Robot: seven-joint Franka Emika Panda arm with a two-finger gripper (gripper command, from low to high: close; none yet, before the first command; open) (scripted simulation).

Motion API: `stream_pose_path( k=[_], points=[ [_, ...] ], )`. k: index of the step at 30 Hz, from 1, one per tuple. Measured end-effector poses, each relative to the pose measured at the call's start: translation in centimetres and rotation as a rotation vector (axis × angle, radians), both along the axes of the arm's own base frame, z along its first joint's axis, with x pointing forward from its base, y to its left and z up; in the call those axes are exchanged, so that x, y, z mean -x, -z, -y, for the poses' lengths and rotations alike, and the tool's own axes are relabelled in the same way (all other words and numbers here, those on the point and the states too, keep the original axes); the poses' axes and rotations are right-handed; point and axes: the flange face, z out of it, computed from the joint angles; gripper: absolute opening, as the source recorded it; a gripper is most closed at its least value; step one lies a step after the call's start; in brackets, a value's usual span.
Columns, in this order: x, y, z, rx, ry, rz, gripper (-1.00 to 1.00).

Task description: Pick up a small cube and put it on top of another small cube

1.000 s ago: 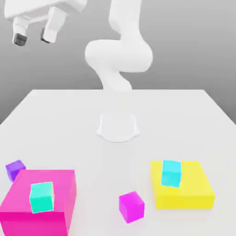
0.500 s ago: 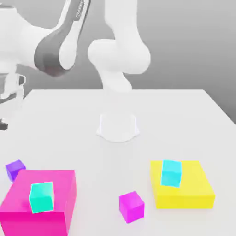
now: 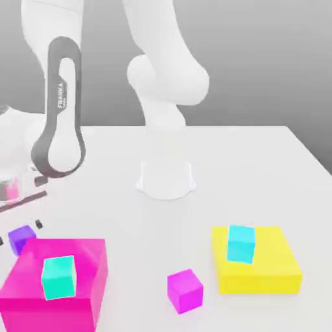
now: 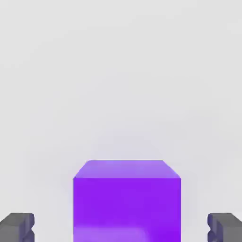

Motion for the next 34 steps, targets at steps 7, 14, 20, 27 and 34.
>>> stream_pose_path(
  k=[7, 14, 20, 27, 34],
  points=[
    [-0.1, -0.8, 0.1, 0.001, 0.001, 0.003, -1.0],
    [-2.9, -7.6, -0.9, 0.006, -0.123, -0.005, -1.0],
    [-11.9, -13.0, -6.3, 0.012, -0.515, -0.011, -1.0],
    [-20.0, -19.1, -16.1, 0.003, -0.963, 0.0, -1.0],
    [-20.0, -14.4, -15.6, 0.001, -0.971, 0.001, 1.0]
  ],
)
